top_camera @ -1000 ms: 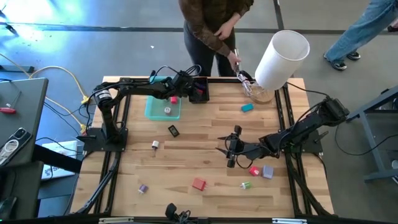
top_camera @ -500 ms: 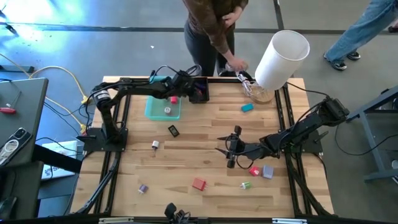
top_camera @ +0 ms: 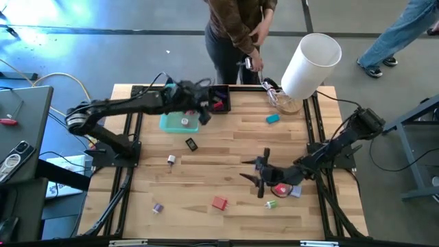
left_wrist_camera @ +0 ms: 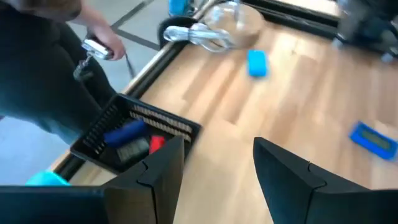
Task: Pick & Place Office items
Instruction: Put the pink charger adapter into the green bin
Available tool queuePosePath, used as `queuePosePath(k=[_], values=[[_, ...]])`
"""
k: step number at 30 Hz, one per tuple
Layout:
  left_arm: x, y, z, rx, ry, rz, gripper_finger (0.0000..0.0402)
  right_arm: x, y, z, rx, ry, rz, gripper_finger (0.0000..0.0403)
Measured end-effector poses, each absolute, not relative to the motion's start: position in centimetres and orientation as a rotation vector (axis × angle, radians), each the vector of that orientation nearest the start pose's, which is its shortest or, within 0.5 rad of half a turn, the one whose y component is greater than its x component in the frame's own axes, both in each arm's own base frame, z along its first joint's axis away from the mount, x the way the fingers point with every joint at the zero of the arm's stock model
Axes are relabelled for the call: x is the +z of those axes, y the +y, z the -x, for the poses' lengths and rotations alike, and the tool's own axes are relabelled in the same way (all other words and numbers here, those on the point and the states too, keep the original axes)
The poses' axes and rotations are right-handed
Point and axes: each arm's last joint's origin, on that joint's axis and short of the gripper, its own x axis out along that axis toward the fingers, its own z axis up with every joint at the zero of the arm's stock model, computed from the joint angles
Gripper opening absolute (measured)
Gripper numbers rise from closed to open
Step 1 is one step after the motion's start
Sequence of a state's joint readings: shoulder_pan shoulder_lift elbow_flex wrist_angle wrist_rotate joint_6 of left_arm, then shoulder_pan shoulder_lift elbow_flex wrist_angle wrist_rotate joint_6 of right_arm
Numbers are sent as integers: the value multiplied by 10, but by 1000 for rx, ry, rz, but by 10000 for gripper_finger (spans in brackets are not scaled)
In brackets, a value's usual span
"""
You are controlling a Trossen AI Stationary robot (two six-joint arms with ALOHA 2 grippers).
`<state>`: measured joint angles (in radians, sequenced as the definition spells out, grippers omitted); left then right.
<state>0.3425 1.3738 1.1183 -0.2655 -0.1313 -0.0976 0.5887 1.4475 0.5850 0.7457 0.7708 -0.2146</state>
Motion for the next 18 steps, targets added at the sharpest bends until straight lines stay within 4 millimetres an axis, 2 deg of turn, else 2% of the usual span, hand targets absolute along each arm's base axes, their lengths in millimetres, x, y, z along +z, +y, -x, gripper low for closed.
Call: queuePosePath(k=[5, 9, 12, 18], values=[[332, 55, -265, 473, 514, 105, 186, 211, 160, -223, -261, 120, 331, 192], [336, 21, -249, 303, 583, 163, 186, 220, 169, -205, -384, 100, 306, 191], [334, 1, -240, 192, 651, 221, 186, 231, 171, -193, -418, 68, 234, 188], [332, -25, -233, 210, 685, 227, 186, 256, 173, -179, -373, 29, 187, 169]])
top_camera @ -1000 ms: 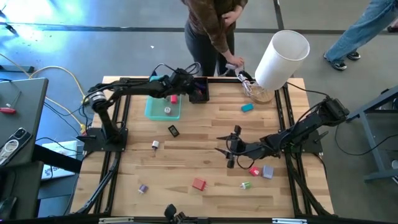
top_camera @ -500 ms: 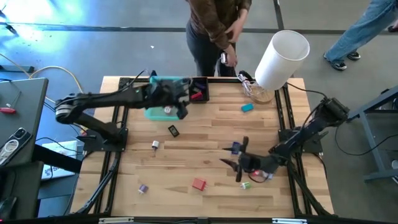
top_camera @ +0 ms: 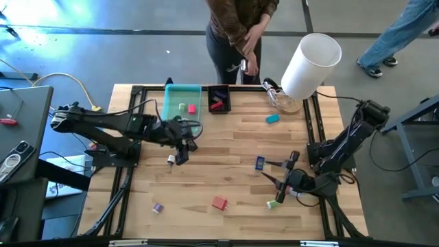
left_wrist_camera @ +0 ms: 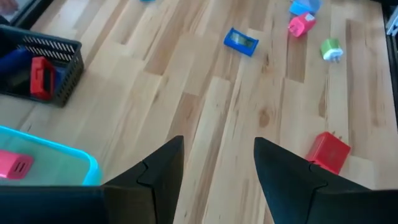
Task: Pick & Place Office items
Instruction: Put the pink charger adapter into the green bin
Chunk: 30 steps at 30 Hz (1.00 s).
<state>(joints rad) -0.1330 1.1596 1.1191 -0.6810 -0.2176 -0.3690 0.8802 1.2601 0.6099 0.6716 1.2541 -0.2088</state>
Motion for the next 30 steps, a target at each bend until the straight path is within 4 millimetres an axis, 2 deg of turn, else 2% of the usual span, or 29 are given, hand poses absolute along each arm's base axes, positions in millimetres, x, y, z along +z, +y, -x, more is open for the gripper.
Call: queuePosePath(k=[6, 10, 13, 18, 21, 25, 30], values=[[333, -39, -230, 197, 672, 211, 186, 281, 178, -184, -312, 73, 270, 150], [333, -44, -230, 181, 673, 209, 186, 285, 188, -186, -12, 152, 342, 139], [333, -46, -229, 170, 673, 205, 186, 287, 191, -187, 90, 152, 328, 134], [333, -47, -229, 172, 670, 214, 186, 288, 191, -187, 78, 146, 365, 130], [333, -46, -229, 178, 669, 232, 186, 290, 191, -187, 64, 126, 501, 132], [333, -46, -229, 178, 669, 234, 186, 299, 186, -190, -82, 83, 496, 133], [336, -41, -233, 191, 632, 247, 186, 302, 180, -190, -274, 117, 588, 134]])
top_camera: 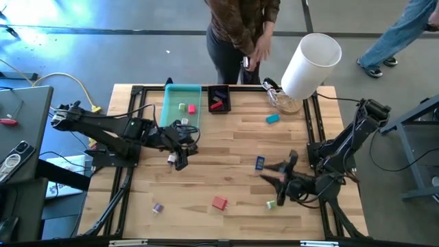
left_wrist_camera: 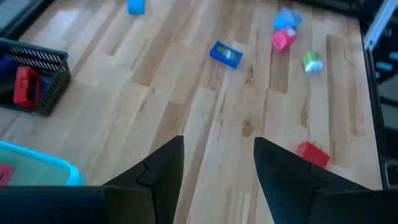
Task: Pick & Place Office items
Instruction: Put the pink charger adapter into the green bin
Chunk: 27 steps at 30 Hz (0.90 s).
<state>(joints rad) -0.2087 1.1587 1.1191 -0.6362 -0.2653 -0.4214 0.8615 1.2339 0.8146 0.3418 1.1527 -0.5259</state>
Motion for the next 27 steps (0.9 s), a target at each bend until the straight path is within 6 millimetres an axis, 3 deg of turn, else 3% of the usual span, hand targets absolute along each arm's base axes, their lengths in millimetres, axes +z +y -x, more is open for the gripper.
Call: queuePosePath(k=[4, 7, 11, 20, 27], values=[[339, -34, -236, 210, 592, 252, 186, 303, 176, -188, -428, 139, 537, 133], [339, -29, -237, 228, 584, 247, 186, 302, 178, -188, -390, 115, 452, 133], [339, -24, -238, 248, 582, 258, 186, 302, 180, -190, -290, 102, 491, 136], [340, -34, -237, 205, 584, 251, 186, 302, 181, -190, -256, 93, 468, 127], [340, -39, -236, 190, 577, 272, 186, 304, 176, -191, -379, 119, 517, 138]])
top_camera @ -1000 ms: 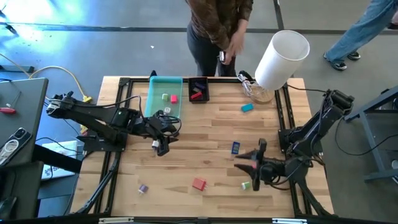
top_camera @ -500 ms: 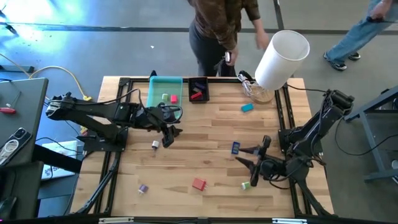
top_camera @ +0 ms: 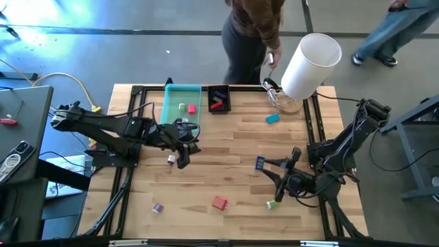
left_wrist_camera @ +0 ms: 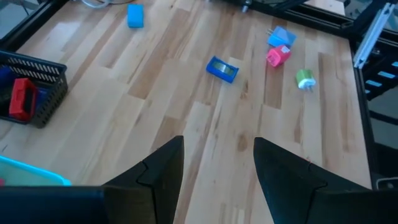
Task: Pick & Place Office items
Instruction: Put the pink charger adapter into the green bin
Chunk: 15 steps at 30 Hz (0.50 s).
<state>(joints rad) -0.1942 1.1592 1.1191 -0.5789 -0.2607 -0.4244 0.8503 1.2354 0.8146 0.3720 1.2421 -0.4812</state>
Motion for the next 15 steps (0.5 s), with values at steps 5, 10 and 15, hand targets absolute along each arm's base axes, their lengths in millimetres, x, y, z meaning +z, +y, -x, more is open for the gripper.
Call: queuePosePath(k=[5, 10, 15], values=[[340, -39, -237, 191, 578, 272, 186, 304, 173, -194, -406, 126, 519, 172], [340, -39, -237, 194, 576, 274, 186, 304, 175, -193, -366, 114, 509, 243], [340, -39, -237, 198, 571, 291, 186, 304, 175, -193, -352, 112, 508, 315]])
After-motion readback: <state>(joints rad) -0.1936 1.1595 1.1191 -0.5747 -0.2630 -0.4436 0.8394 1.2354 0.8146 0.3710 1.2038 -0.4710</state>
